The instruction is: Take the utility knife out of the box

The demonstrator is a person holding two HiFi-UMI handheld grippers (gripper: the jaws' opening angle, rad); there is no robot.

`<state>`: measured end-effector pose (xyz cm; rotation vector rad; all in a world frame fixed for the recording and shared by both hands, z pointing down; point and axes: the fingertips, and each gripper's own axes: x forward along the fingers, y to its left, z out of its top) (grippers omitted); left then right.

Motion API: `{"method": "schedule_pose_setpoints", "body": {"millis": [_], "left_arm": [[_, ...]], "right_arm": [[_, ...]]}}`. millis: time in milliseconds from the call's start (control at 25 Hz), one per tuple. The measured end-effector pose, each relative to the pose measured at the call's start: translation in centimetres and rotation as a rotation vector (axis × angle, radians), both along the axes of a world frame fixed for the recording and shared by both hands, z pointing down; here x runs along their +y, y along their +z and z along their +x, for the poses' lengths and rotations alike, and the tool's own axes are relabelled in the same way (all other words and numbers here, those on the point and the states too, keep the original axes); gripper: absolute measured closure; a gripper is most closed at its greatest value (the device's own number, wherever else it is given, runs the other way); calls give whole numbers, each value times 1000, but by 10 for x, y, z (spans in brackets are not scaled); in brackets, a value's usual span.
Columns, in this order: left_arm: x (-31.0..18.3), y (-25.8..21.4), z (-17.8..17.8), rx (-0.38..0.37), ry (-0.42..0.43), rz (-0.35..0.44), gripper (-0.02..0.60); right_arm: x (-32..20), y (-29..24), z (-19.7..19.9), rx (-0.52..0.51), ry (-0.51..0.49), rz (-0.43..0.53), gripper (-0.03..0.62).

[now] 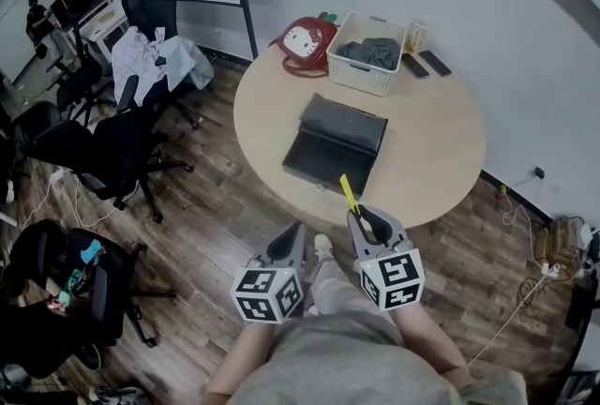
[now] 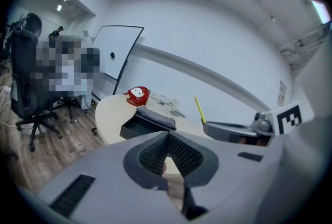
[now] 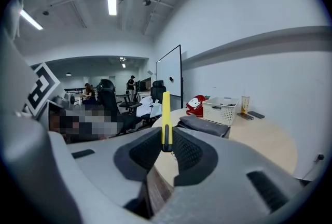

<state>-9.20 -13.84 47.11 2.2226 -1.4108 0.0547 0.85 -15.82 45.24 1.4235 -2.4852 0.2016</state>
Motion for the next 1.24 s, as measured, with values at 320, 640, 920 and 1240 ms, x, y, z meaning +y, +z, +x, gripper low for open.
{"method": "schedule_pose_setpoints", "body": {"millis": [320,640,920,1240], "left_arm": [[6,0,-2,1,-2,5,578],[8,-1,-4,-1,-7,1,578],[7,0,-3,2,-4,3,578],[6,1,-2,3,-3,2,578]], "right_arm": [[9,3,-2,0,-11,-7,542],[11,1,-7,-5,-17,-5,541],[10,1,-9,-2,-28,0,542],[9,3,-10,2,-36,-7,541]]}}
